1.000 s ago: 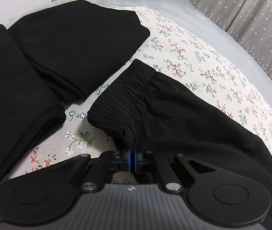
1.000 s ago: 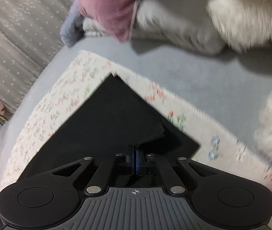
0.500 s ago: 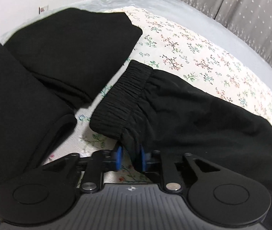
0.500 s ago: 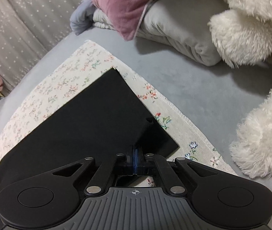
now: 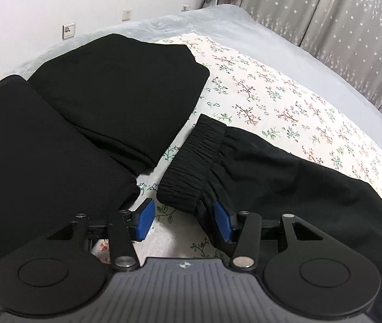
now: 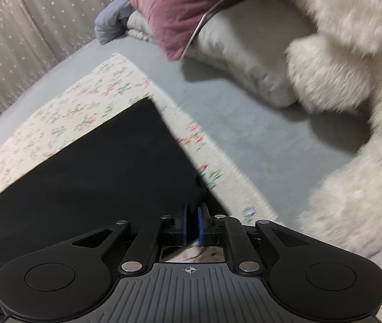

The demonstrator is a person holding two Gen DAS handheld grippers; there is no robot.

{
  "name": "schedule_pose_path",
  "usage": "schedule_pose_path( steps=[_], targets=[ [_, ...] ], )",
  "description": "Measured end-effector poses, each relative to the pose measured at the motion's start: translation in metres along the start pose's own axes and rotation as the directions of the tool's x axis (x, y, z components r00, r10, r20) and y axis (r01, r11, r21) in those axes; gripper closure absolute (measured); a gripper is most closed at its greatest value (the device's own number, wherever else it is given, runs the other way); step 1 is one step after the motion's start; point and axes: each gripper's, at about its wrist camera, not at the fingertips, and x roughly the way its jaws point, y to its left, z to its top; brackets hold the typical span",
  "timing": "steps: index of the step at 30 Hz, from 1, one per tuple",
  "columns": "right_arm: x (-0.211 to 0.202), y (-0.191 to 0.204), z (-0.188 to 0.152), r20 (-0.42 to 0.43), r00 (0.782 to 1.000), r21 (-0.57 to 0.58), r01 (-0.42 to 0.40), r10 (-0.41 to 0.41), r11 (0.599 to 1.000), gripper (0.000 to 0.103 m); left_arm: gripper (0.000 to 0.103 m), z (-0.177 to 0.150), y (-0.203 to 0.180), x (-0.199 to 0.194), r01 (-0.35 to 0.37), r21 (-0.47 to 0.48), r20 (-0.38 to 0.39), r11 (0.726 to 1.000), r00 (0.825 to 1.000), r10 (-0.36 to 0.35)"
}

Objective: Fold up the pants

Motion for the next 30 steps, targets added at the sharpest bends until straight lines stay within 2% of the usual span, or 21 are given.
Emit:
schedule_pose_path(
  steps=[3, 5, 6, 7, 8, 11, 13, 15, 17, 19, 21, 23, 26, 28, 30],
  targets=[
    [-0.012, 0.009, 0.002, 0.059, 0.997, -0.023, 0.057, -0.056, 0.998, 0.078, 0.044, 0.0, 0.0, 0.007, 0.036, -0.051, -0.009, 0.998, 0.999, -0.037],
    [-0.022, 0.02, 0.002, 0.101, 0.992, -0.054, 0.079, -0.073, 0.995, 0.068, 0.061, 0.001, 0.0, 0.018, 0.041, -0.09, -0.035, 0.995, 0.998, -0.044],
    [-0.027, 0.028, 0.001, 0.124, 0.989, -0.084, 0.089, -0.078, 0.993, 0.067, 0.064, 0.001, -0.001, 0.025, 0.021, -0.105, -0.053, 0.994, 0.998, -0.026],
    [-0.032, 0.037, 0.0, 0.141, 0.987, -0.119, 0.092, -0.074, 0.989, 0.065, 0.072, 0.0, -0.001, 0.028, 0.014, -0.118, -0.055, 0.993, 0.998, -0.021],
    [-0.035, 0.047, -0.001, 0.15, 0.987, -0.16, 0.086, -0.062, 0.983, 0.062, 0.078, 0.0, -0.002, 0.03, 0.018, -0.128, -0.04, 0.992, 0.999, -0.023],
    [-0.042, 0.075, -0.007, 0.156, 0.988, -0.251, 0.034, 0.006, 0.967, 0.057, 0.085, 0.004, -0.012, 0.02, 0.034, -0.099, 0.049, 0.994, 0.998, -0.029],
    [-0.036, 0.095, -0.013, 0.105, 0.992, -0.31, -0.03, 0.065, 0.95, 0.057, 0.085, 0.008, -0.02, 0.006, 0.065, -0.046, 0.131, 0.997, 0.99, -0.058],
    [-0.022, 0.119, -0.025, 0.045, 0.995, -0.402, -0.067, 0.093, 0.913, 0.057, 0.085, 0.01, -0.024, -0.002, 0.096, -0.008, 0.179, 0.995, 0.979, -0.093],
    [-0.004, 0.137, -0.037, -0.012, 0.996, -0.474, -0.082, 0.087, 0.877, 0.057, 0.084, 0.007, -0.023, 0.004, 0.062, 0.014, 0.148, 0.998, 0.987, -0.063],
    [0.015, 0.14, -0.048, -0.073, 0.995, -0.472, -0.101, 0.075, 0.876, 0.057, 0.082, -0.002, -0.018, 0.025, 0.01, 0.037, 0.061, 0.999, 0.998, -0.012],
    [0.023, 0.136, -0.052, -0.098, 0.994, -0.465, -0.096, 0.057, 0.88, 0.057, 0.074, -0.014, -0.005, 0.043, 0.004, 0.01, 0.003, 1.0, 1.0, -0.004],
    [0.021, 0.129, -0.047, -0.108, 0.992, -0.437, -0.1, 0.058, 0.894, 0.057, 0.065, -0.021, 0.002, 0.045, 0.025, -0.019, 0.018, 1.0, 1.0, -0.024],
    [0.021, 0.116, -0.041, -0.129, 0.99, -0.376, -0.096, 0.051, 0.921, 0.057, 0.046, -0.018, 0.001, 0.039, 0.0, -0.005, 0.007, 1.0, 1.0, 0.0],
    [0.019, 0.113, -0.042, -0.126, 0.991, -0.365, -0.079, 0.035, 0.927, 0.057, 0.044, -0.012, -0.002, 0.03, -0.018, 0.008, 0.008, 1.0, 1.0, 0.018],
    [0.016, 0.116, -0.042, -0.109, 0.994, -0.372, -0.063, 0.024, 0.926, 0.057, 0.037, -0.005, -0.002, 0.012, -0.025, 0.011, 0.032, 1.0, 0.999, 0.025]
  ],
)
